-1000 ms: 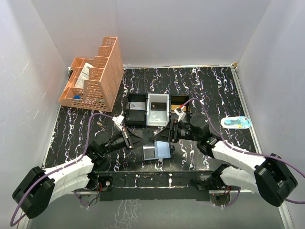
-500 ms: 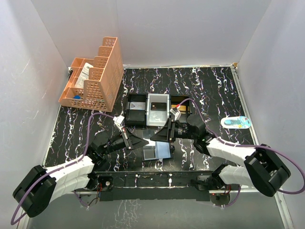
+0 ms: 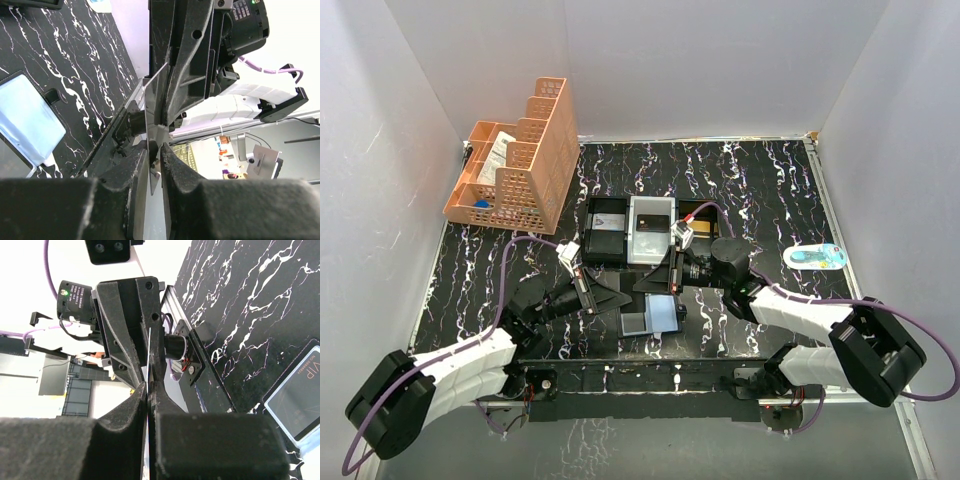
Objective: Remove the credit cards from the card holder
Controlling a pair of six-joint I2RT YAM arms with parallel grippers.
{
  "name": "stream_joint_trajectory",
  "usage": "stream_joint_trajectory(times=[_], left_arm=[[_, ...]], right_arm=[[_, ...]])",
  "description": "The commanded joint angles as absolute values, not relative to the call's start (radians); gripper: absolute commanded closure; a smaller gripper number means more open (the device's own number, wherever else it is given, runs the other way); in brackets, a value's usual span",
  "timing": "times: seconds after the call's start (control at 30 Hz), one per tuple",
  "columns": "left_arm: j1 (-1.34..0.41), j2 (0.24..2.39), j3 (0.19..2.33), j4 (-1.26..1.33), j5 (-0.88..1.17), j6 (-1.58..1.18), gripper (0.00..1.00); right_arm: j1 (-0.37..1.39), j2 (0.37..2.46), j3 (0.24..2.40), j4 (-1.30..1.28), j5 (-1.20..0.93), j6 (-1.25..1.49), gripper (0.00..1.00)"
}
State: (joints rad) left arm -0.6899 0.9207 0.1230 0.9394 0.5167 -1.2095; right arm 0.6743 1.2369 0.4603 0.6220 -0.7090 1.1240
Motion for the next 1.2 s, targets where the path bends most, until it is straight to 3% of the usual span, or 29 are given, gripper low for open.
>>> stream_joint_trajectory(times=[0.0,0.1,0.27,0.53,0.93,1.17], left_arm=[[-0.686,0.86,0.133,0.905,0.557,-1.155,0.84],[-0.687,0.83,0.14,0.859,0.572,-1.135,0.86],[-0.686,0.826,0.136,0.886,0.574,-1.135,0.98],[-0.686,0.891,0.12,1.031,0.583,-1.172,1.0],[-0.687,0.891,0.117,1.063,0.573,-1.186,1.0],[-0.687,0.888,0.117,1.069,0.571,-1.187,1.0]], right_arm=[[0.677,1.201,0.475,0.681,-0.697,1.116,1.0],[0.677,1.202,0.483,0.689,-0.706,1.123,1.0],[0.678,1.208,0.491,0.699,-0.726,1.135,1.0],[0.677,1.19,0.474,0.711,-0.731,1.147,0.76],[0.686,1.225,0.466,0.77,-0.763,1.161,0.83],[0.693,1.235,0.465,0.776,-0.765,1.163,0.78]])
